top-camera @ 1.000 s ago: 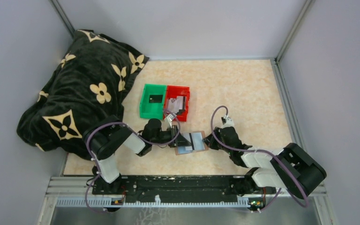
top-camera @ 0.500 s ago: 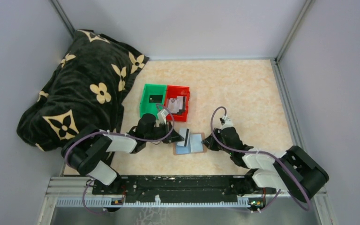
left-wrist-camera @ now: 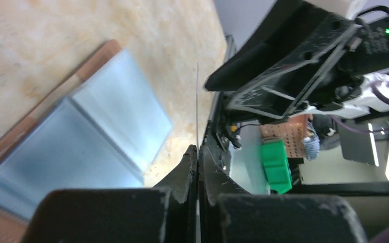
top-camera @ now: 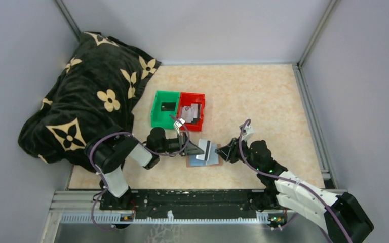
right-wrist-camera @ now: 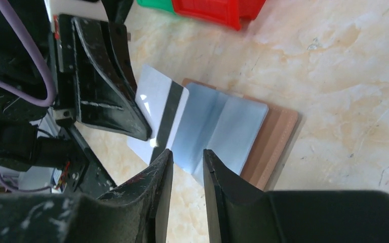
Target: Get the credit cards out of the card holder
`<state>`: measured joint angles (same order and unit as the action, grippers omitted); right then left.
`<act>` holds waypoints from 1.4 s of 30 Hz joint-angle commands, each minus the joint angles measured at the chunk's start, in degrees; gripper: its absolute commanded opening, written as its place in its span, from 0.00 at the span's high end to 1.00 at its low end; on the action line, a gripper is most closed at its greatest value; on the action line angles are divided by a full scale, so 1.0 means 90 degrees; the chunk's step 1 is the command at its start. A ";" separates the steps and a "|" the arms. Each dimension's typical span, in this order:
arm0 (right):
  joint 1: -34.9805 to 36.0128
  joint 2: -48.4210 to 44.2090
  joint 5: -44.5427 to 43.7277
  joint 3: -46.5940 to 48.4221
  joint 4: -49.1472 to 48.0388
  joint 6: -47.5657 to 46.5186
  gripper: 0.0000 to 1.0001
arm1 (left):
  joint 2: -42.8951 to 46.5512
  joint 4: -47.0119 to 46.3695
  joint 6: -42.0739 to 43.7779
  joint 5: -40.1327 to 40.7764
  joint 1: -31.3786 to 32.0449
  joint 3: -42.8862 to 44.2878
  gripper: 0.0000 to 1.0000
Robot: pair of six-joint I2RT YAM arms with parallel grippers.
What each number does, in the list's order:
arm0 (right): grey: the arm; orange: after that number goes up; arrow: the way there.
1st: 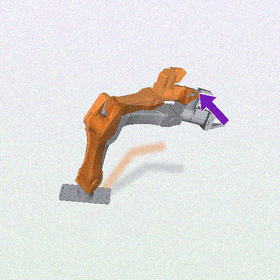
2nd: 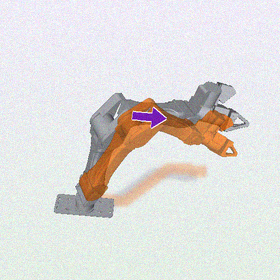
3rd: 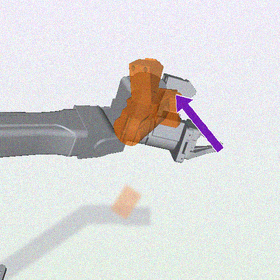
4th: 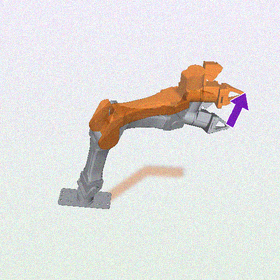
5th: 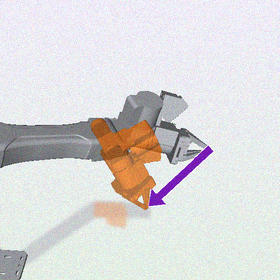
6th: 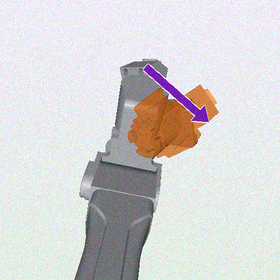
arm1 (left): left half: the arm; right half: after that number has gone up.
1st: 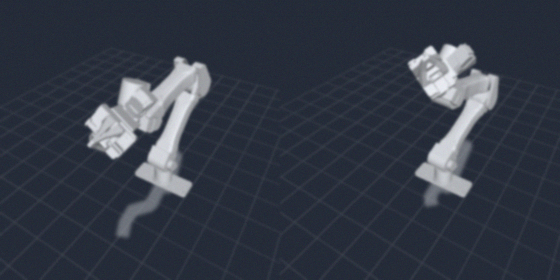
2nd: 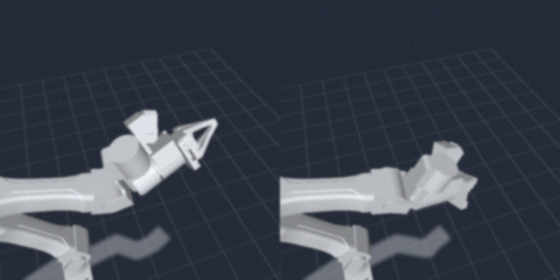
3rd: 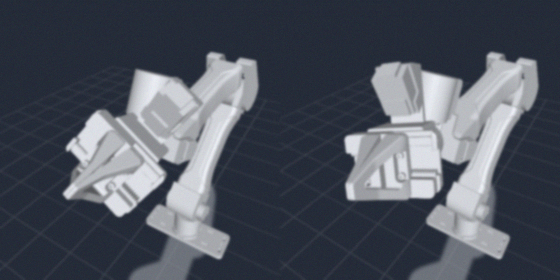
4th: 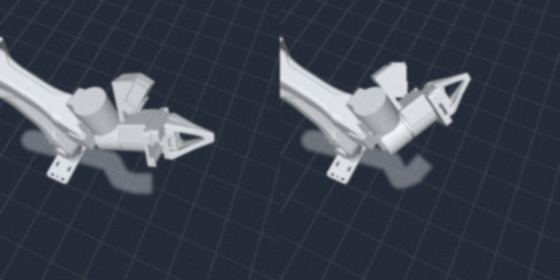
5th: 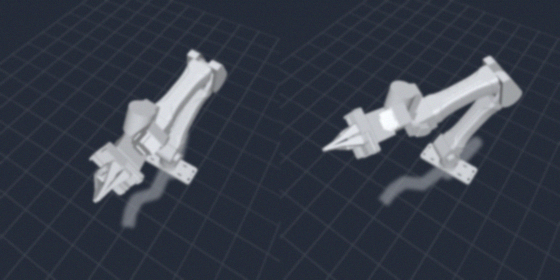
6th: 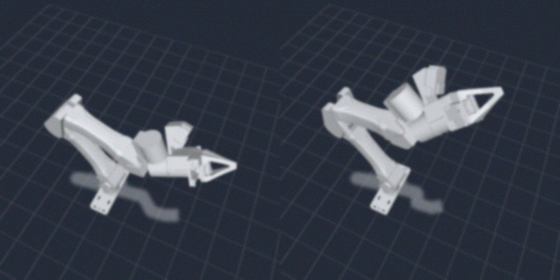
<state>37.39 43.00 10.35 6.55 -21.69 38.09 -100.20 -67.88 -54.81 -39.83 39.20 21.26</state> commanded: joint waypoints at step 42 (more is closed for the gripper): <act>0.0055 0.1622 0.0103 0.2619 0.1124 -0.0958 1.00 | 0.1780 0.0814 0.1237 0.0149 -0.0501 -0.0667 0.44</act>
<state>37.76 50.48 16.53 18.59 -18.37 33.87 -94.70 -77.32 -56.80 -43.44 36.12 16.38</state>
